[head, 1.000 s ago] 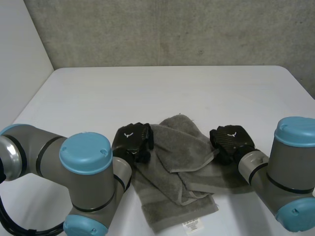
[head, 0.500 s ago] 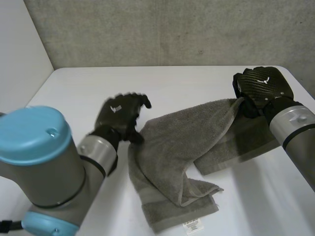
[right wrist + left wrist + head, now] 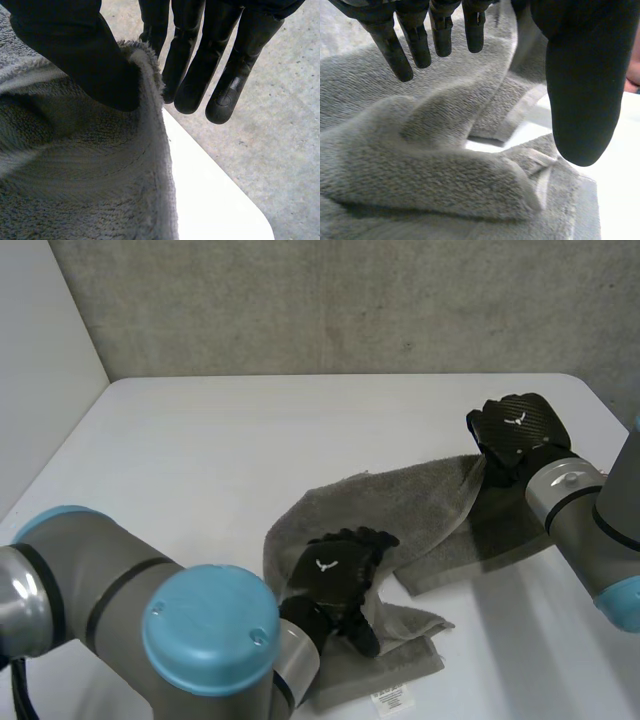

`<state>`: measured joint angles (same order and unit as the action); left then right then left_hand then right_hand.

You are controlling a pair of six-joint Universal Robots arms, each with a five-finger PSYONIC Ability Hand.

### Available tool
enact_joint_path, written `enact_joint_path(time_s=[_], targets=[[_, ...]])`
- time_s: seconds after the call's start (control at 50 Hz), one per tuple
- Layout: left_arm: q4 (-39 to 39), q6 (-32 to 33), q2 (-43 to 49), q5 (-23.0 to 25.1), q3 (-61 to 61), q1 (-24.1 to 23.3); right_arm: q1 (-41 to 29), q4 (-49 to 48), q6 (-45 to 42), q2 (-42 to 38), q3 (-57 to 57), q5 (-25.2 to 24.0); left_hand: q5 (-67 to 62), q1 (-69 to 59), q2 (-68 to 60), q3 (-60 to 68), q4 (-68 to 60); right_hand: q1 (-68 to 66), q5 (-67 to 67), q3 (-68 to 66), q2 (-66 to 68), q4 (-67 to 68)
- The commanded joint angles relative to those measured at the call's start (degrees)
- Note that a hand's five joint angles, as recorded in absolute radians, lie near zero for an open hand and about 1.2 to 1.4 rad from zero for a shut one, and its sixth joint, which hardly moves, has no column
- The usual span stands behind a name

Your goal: Fold the laundry

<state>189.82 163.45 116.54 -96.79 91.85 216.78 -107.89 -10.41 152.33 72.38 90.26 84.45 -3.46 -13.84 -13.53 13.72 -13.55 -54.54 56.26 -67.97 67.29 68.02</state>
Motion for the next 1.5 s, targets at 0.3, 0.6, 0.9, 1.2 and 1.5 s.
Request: enact_joint_path(time_s=[0.3, 0.6, 0.9, 1.2, 1.5], targets=[[0.8, 1.1, 7.8, -7.2, -4.4, -0.9, 2.3, -2.1, -0.5, -2.7, -1.7, 0.7, -14.4, -14.0, -14.3, 14.2, -14.3, -25.5, 13.7, -12.0, 12.7, 12.0], [3.7, 6.0, 8.4, -11.7, -1.8, 0.8, 2.8, -1.9, -1.9, -3.0, -1.8, 0.7, -27.0, -26.6, -26.9, 26.7, -26.9, -25.5, 13.7, -12.0, 12.7, 12.0], [3.5, 6.1, 5.6, -11.3, -1.5, 3.3, 2.1, -0.8, -8.6, -5.7, -2.5, 0.3, -66.5, -66.2, -66.5, 66.3, -66.4, -25.5, 13.7, -12.0, 12.7, 12.0], [1.3, 35.3, 1.0, 8.4, -20.5, 24.7, 1.8, -14.3, -2.1, -9.2, -25.5, 5.4, -66.5, -66.2, -66.5, 66.3, -66.4, -25.5, 13.7, -12.0, 12.7, 12.0], [0.9, 38.6, -1.5, 22.7, -28.1, 29.5, -3.9, -25.1, 0.7, -5.8, -14.1, 2.5, -63.7, -63.3, -63.6, 63.4, -63.6, -25.5, 13.7, -12.0, 12.7, 12.0]])
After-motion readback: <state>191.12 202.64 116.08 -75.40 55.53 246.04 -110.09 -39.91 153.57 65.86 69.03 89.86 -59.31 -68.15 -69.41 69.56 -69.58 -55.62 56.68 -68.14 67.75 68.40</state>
